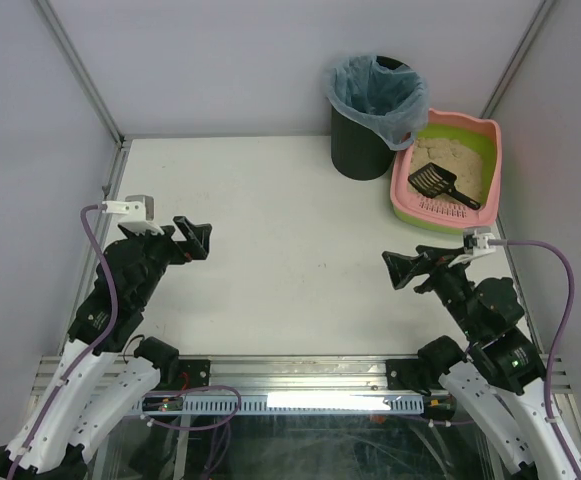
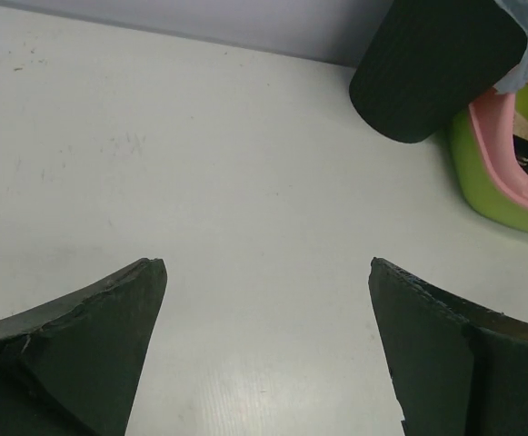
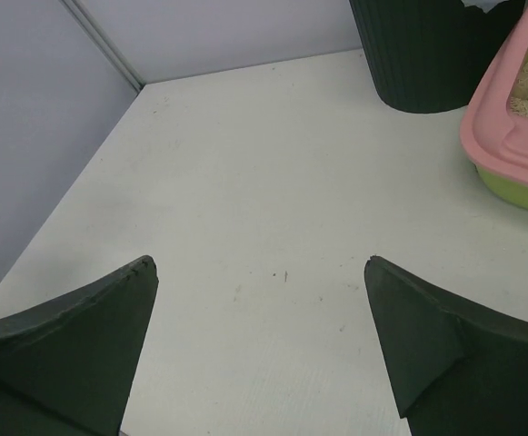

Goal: Clean the litter box

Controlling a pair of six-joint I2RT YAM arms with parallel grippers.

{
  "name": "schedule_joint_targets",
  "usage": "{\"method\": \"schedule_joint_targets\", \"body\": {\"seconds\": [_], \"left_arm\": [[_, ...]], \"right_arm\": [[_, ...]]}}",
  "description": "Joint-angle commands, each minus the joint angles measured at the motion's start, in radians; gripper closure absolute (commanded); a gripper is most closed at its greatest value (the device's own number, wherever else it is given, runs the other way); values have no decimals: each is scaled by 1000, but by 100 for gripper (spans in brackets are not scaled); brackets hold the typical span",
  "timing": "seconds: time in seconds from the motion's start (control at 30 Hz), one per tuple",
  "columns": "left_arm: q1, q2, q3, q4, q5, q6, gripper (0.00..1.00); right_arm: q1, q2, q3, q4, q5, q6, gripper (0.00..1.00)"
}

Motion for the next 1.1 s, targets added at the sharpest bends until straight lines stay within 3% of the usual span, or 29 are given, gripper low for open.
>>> {"method": "schedule_joint_targets", "body": {"seconds": [0.0,0.37,0.53,0.73,0.87,1.07], "left_arm": [[-7,1,-2,-13,-16,34,1],[-7,67,12,-24,-56,59,1],[-8,50,10,-26,-60,59,1],[-6,68,12,-27,-1,69,1],[-1,76,21,-44,-40,60,1],[33,52,16,-42,-30,55,1]], "right_arm": [[-2,11,10,9,23,7,0],[-2,100,8,-1,88,16,0],[-2,174,42,-8,211,42,0],[-4,459,178,-44,279,24,0],[-20,624,274,27,264,-12,0],[-191,874,415,132,162,-49,4]]}}
